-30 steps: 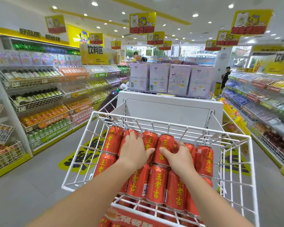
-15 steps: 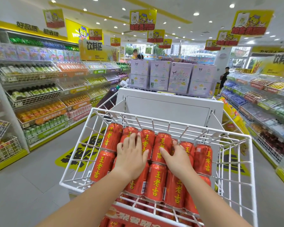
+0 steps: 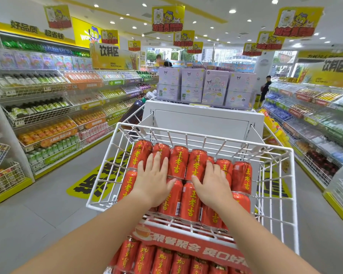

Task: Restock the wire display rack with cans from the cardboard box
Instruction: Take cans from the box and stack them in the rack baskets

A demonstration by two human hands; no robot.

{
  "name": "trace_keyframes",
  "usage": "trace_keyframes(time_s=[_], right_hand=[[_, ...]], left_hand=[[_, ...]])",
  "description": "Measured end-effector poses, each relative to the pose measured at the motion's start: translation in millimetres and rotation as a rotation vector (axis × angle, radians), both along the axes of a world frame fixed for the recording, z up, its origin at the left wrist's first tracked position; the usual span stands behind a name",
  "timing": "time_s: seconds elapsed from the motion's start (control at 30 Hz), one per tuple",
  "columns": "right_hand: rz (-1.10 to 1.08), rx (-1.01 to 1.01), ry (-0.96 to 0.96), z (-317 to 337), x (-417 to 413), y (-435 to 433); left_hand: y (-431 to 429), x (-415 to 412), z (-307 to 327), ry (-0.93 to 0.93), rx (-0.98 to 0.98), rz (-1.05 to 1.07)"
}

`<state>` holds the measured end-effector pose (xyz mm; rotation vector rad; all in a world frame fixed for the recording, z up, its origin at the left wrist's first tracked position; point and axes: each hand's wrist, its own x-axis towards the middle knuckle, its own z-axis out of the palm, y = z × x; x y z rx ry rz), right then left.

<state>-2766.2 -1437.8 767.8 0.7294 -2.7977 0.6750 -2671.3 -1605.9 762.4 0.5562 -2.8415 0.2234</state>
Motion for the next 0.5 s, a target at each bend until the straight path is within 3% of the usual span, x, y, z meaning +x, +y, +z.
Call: trace_keyframes(time_s=[0.13,0.5], right_hand=[[-0.002,0.091,0.092,1.1,23.9,7.8],[-0.091,0.255,0.111,-6.5,140.9,11.9]], left_hand=[[1.1,18.5,3.3,-0.001,0.054,-0.036],[-5.7,113.8,-15.4,0.006,0.043,-0.266]])
